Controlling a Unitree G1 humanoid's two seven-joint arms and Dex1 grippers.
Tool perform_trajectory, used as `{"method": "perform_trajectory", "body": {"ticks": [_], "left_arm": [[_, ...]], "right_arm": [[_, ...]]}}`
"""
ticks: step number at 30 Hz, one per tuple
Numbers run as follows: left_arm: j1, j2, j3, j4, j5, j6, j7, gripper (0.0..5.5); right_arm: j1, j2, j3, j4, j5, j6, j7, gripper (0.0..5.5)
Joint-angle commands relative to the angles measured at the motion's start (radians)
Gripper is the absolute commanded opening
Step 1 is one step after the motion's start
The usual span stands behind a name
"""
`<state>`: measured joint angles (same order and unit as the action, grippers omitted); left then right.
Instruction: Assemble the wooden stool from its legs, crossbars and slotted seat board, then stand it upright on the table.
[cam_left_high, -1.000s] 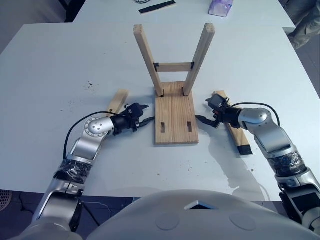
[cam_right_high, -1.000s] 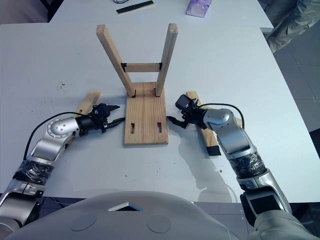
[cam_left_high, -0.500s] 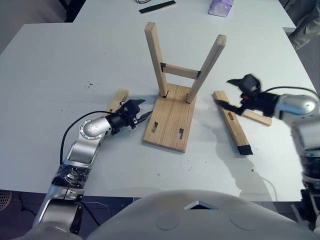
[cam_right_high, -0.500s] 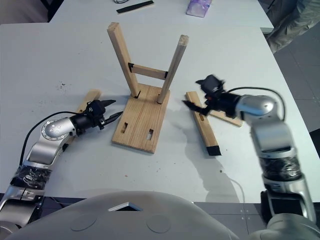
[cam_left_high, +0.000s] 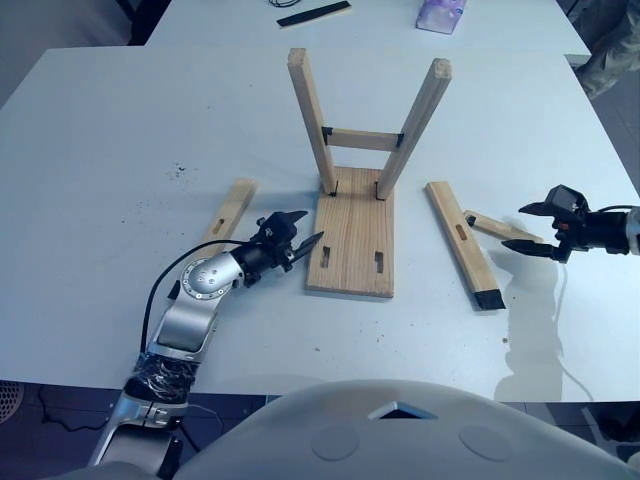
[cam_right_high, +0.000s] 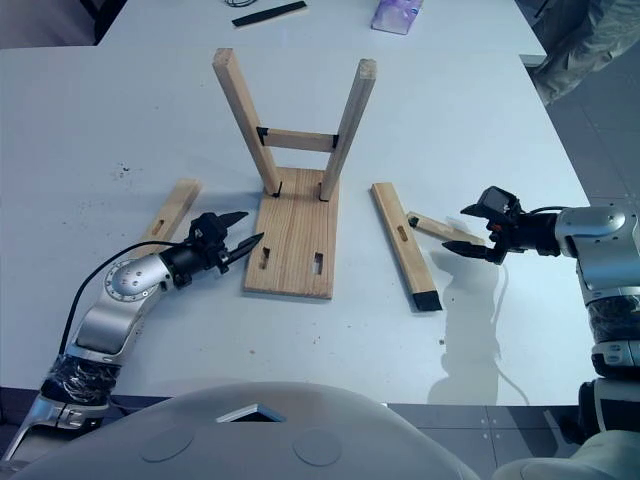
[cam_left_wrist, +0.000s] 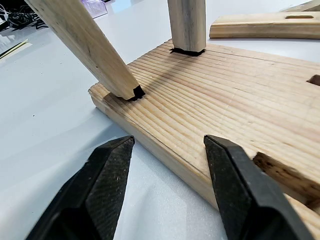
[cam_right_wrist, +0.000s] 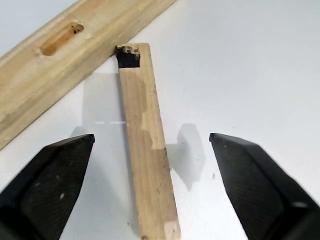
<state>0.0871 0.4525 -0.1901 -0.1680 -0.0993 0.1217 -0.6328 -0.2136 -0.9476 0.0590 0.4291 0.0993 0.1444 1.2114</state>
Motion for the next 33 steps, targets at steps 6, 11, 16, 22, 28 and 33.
{"method": "perform_trajectory", "body": {"ticks": [6, 11, 16, 22, 28, 33], "left_arm": [[-0.015, -0.007, 0.049, -0.011, -0.009, 0.033, 0.036, 2.61], [-0.067, -0.010, 0.118, -0.026, -0.054, 0.057, 0.040, 2.61], [-0.130, -0.021, 0.221, -0.004, -0.112, 0.086, 0.080, 2.61], [-0.177, -0.015, 0.244, -0.002, -0.135, 0.133, 0.076, 2.61], [-0.207, -0.017, 0.290, -0.057, -0.204, 0.212, 0.086, 2.61], [-0.169, 0.021, 0.317, -0.206, -0.350, 0.350, 0.026, 2.88]], "right_arm": [[0.001, -0.023, 0.098, 0.210, -0.149, -0.230, -0.004, 3.36], [-0.016, -0.001, 0.111, 0.293, -0.189, -0.323, -0.093, 2.52], [0.014, 0.009, 0.106, 0.253, -0.149, -0.328, -0.065, 1.69], [0.046, -0.001, 0.097, 0.196, -0.087, -0.261, 0.025, 1.36], [0.027, -0.015, 0.001, 0.088, 0.053, -0.126, 0.071, 1.34], [0.037, -0.062, -0.148, -0.095, 0.224, 0.053, 0.109, 1.32]]}}
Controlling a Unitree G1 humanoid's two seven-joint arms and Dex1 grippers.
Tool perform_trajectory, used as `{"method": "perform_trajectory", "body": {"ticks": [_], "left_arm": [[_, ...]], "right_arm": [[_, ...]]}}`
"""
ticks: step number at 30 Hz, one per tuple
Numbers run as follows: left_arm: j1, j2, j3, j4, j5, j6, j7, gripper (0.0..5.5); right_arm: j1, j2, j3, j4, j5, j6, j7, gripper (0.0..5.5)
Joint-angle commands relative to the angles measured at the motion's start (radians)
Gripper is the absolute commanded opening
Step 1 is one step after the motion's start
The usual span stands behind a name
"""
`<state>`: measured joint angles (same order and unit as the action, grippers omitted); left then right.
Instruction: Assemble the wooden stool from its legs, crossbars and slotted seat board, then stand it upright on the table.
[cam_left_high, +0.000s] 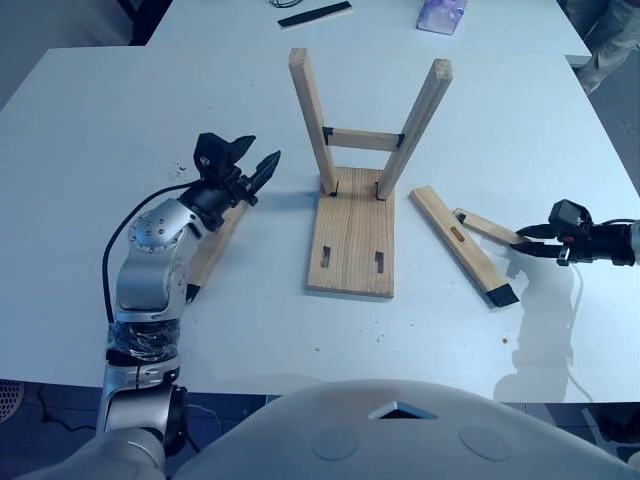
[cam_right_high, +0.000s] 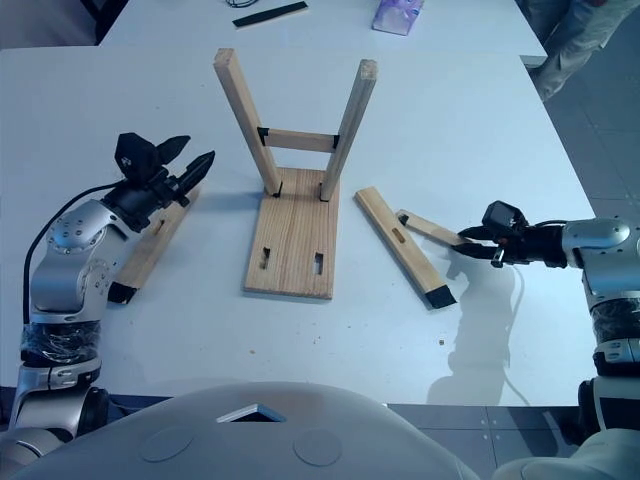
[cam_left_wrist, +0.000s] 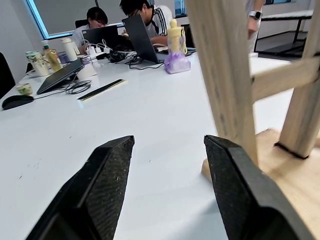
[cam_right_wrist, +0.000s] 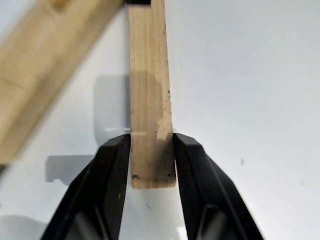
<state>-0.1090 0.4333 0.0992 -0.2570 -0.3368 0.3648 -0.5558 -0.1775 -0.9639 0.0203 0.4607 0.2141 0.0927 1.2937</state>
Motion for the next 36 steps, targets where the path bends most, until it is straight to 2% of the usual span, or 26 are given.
{"method": "perform_trajectory", "body": {"ticks": [1, 5, 7, 13, 19, 29, 36], "left_arm": [[0.053, 0.049, 0.045, -0.166, -0.188, 0.159, -0.073, 3.02], [0.135, 0.105, 0.087, -0.328, -0.453, 0.318, -0.154, 3.72], [0.120, 0.102, 0.084, -0.354, -0.529, 0.359, -0.139, 3.78], [0.019, 0.038, 0.035, -0.382, -0.668, 0.388, -0.070, 3.78], [-0.001, 0.013, -0.003, -0.403, -0.728, 0.363, -0.094, 3.78], [-0.016, 0.001, -0.032, -0.412, -0.818, 0.343, -0.119, 3.78], [-0.034, 0.015, -0.039, -0.352, -0.813, 0.323, -0.170, 2.66]], "right_arm": [[0.017, -0.058, -0.141, -0.181, 0.147, 0.143, 0.038, 1.32], [0.077, -0.069, -0.256, -0.461, 0.349, 0.339, 0.055, 1.32], [0.089, -0.048, -0.275, -0.591, 0.441, 0.427, 0.032, 1.32], [0.036, 0.064, -0.204, -0.837, 0.663, 0.619, -0.087, 1.32], [-0.024, 0.157, -0.133, -0.867, 0.735, 0.690, -0.162, 1.32], [-0.085, 0.241, -0.053, -0.847, 0.736, 0.711, -0.185, 1.32], [-0.104, 0.255, -0.040, -0.812, 0.712, 0.700, -0.167, 1.32]]}}
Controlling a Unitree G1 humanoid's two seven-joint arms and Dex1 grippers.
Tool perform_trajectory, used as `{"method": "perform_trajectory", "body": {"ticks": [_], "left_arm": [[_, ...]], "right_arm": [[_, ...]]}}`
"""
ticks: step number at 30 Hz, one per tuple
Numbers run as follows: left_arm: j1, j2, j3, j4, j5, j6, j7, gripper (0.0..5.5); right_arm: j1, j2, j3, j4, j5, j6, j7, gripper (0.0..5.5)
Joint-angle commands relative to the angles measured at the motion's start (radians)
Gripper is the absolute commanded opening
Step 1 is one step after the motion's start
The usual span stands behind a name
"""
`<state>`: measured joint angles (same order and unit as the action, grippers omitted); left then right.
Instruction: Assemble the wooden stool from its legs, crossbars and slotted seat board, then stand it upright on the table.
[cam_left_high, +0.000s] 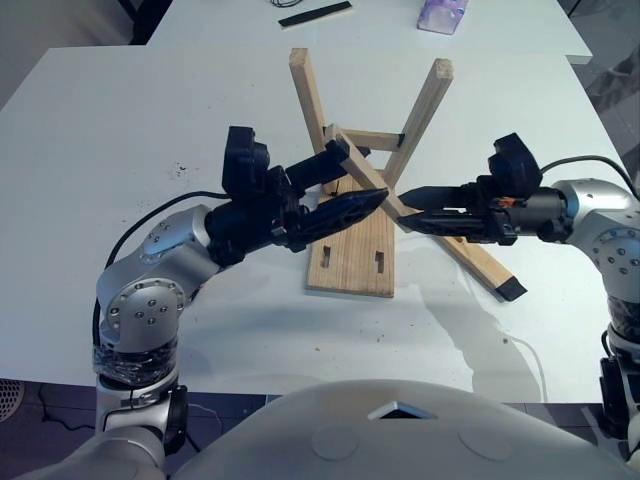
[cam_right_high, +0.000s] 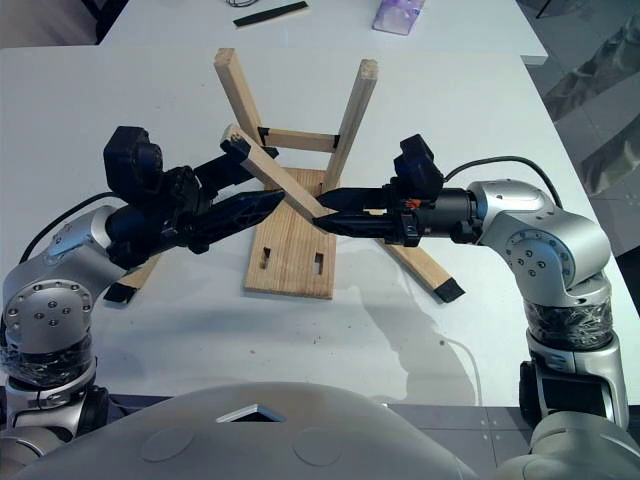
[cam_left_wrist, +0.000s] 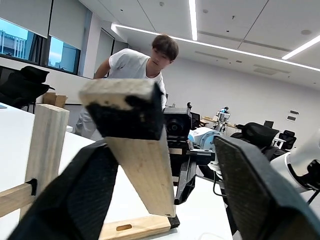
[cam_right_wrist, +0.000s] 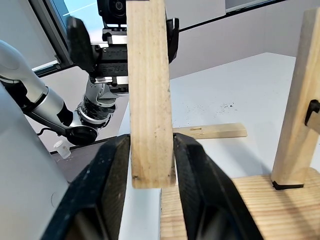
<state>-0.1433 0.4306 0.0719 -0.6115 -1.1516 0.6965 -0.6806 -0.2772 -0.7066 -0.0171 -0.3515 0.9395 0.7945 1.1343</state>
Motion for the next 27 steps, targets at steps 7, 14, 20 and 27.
{"method": "perform_trajectory", "body": {"ticks": [7, 14, 20, 27], "left_arm": [[0.068, 0.047, -0.023, -0.042, 0.030, -0.024, -0.057, 1.55], [0.065, 0.103, -0.037, -0.006, 0.073, -0.028, -0.116, 1.32], [0.009, 0.104, -0.026, 0.040, 0.083, -0.047, -0.117, 1.32], [-0.010, 0.204, 0.093, 0.144, 0.291, -0.156, -0.098, 1.31]], "right_arm": [[0.038, -0.020, -0.001, -0.053, -0.030, -0.016, -0.003, 1.32], [0.029, -0.032, 0.024, -0.044, -0.083, -0.035, 0.017, 1.32], [0.014, -0.030, 0.027, -0.021, -0.105, -0.027, 0.009, 1.96], [0.051, -0.050, -0.098, 0.043, -0.094, -0.027, -0.050, 2.29]]}}
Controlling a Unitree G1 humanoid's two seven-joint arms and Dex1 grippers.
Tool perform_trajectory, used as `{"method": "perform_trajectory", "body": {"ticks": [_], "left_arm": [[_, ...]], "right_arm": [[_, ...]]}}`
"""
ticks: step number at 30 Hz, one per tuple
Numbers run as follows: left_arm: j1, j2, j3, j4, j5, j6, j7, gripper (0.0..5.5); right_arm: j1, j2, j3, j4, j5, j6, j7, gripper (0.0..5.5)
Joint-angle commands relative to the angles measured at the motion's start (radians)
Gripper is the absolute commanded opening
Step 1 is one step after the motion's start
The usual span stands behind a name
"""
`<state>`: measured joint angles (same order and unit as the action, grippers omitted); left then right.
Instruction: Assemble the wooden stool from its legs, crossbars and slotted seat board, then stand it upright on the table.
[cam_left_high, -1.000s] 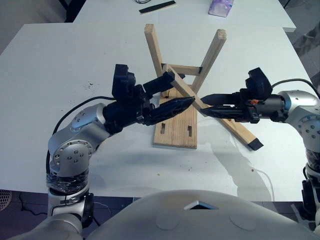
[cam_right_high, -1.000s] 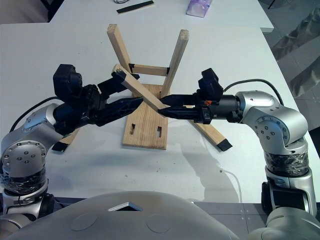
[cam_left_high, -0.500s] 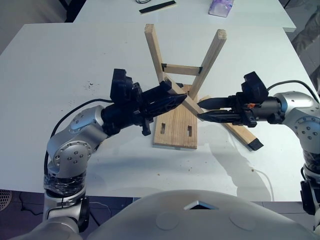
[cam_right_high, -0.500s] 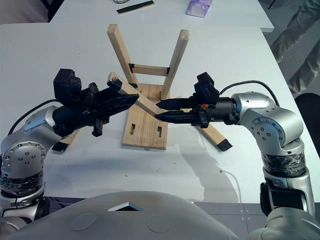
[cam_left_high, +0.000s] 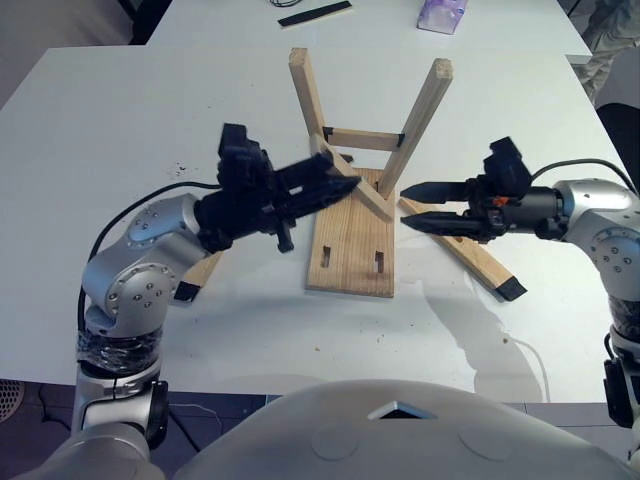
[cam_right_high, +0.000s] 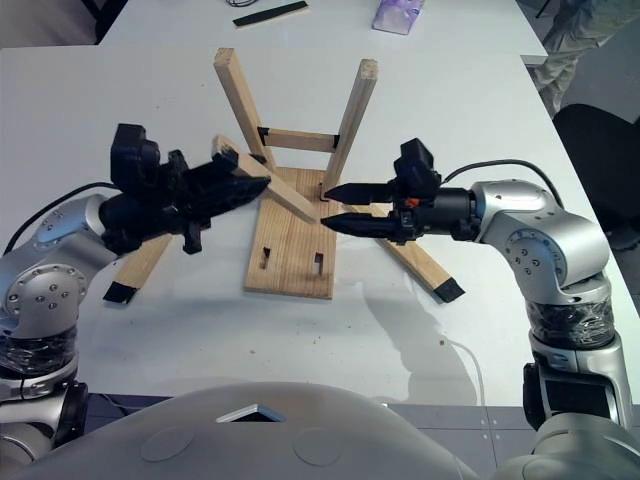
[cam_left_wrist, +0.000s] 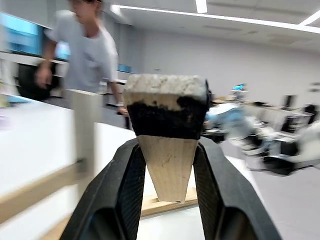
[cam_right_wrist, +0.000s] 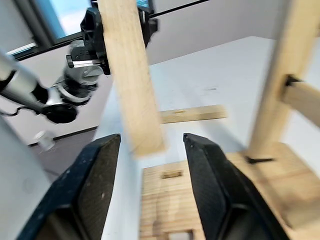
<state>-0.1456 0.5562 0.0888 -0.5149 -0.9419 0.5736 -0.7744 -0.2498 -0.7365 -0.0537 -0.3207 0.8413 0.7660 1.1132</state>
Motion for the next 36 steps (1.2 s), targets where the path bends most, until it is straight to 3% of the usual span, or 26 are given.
{"method": "perform_trajectory", "body": {"ticks": [1, 6, 12, 15, 23, 29, 36], "left_arm": [[-0.004, 0.109, 0.113, 0.071, 0.106, -0.045, -0.010, 1.31], [0.039, 0.280, 0.257, 0.360, 0.340, -0.265, -0.130, 1.31], [0.246, 0.284, 0.319, 0.587, 0.543, -0.599, -0.220, 1.31], [0.406, 0.283, 0.344, 0.582, 0.534, -0.616, -0.291, 1.31], [0.595, 0.235, 0.306, 0.474, 0.512, -0.603, -0.313, 1.31], [0.638, 0.202, 0.263, 0.248, 0.385, -0.445, -0.273, 1.31], [0.553, 0.215, 0.276, 0.259, 0.389, -0.409, -0.243, 1.31]], "right_arm": [[0.045, -0.021, -0.081, 0.005, 0.007, 0.001, -0.040, 2.29], [0.214, -0.002, -0.156, -0.099, 0.014, -0.020, -0.101, 2.29], [0.288, -0.006, -0.150, -0.133, -0.021, -0.052, -0.132, 2.29], [0.297, -0.019, -0.157, -0.134, -0.022, -0.054, -0.127, 2.29], [0.260, -0.034, -0.126, -0.110, -0.028, -0.053, -0.114, 2.29], [0.248, -0.044, -0.123, -0.089, -0.038, -0.054, -0.103, 2.29], [0.253, -0.040, -0.112, -0.088, -0.052, -0.066, -0.106, 2.29]]}}
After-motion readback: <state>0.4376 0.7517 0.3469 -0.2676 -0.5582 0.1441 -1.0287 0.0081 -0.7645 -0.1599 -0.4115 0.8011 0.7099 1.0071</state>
